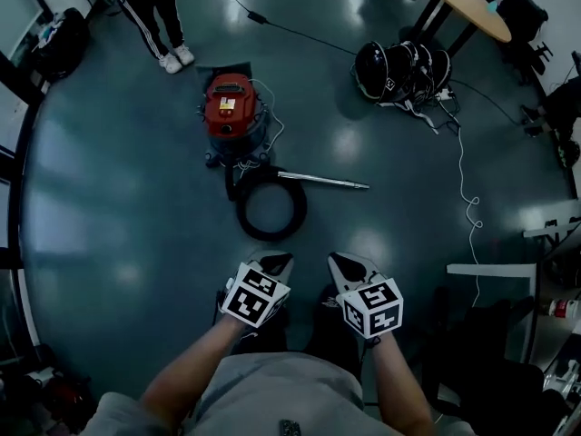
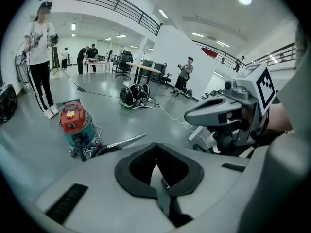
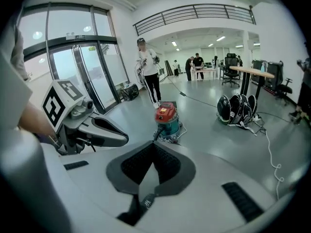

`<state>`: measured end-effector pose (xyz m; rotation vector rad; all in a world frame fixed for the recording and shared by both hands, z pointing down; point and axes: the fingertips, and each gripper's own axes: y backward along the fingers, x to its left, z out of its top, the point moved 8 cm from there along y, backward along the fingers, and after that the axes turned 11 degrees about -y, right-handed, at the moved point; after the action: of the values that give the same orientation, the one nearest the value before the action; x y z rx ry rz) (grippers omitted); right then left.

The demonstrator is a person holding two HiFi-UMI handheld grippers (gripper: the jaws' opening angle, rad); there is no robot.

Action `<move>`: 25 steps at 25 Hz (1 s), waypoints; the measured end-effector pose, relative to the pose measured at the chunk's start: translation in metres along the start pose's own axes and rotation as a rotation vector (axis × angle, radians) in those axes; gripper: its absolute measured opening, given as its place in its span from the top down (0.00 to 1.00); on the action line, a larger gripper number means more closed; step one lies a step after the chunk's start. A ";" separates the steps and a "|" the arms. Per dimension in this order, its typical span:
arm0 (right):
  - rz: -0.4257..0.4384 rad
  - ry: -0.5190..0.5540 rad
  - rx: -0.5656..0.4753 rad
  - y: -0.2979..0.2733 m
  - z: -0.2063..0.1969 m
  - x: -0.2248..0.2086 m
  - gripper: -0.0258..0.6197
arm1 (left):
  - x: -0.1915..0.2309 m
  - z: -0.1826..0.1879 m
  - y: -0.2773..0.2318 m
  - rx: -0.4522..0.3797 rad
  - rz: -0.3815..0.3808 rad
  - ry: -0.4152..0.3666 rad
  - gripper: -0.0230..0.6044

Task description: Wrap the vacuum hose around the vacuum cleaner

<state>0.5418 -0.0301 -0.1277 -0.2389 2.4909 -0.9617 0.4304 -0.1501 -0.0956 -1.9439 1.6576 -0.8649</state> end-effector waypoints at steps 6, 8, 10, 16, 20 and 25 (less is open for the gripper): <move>0.004 0.026 -0.057 0.034 0.022 0.018 0.96 | -0.011 0.046 0.037 -0.099 0.016 -0.032 0.95; 0.020 0.034 -0.080 0.038 0.033 0.021 0.96 | -0.013 0.060 0.044 -0.123 0.027 -0.051 0.95; 0.043 0.044 -0.106 0.042 0.043 0.026 0.96 | -0.015 0.071 0.052 -0.136 0.040 -0.064 0.95; 0.115 0.124 -0.202 0.062 0.082 0.043 0.96 | -0.026 0.097 0.077 -0.187 0.097 -0.067 0.95; 0.147 0.130 -0.258 0.077 0.097 0.043 0.96 | -0.029 0.112 0.089 -0.238 0.138 -0.051 0.95; 0.175 0.133 -0.320 0.092 0.112 0.047 0.96 | -0.030 0.122 0.100 -0.272 0.172 -0.062 0.95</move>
<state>0.5541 -0.0435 -0.2791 -0.0552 2.7277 -0.5220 0.4431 -0.1469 -0.2553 -1.9394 1.9553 -0.5311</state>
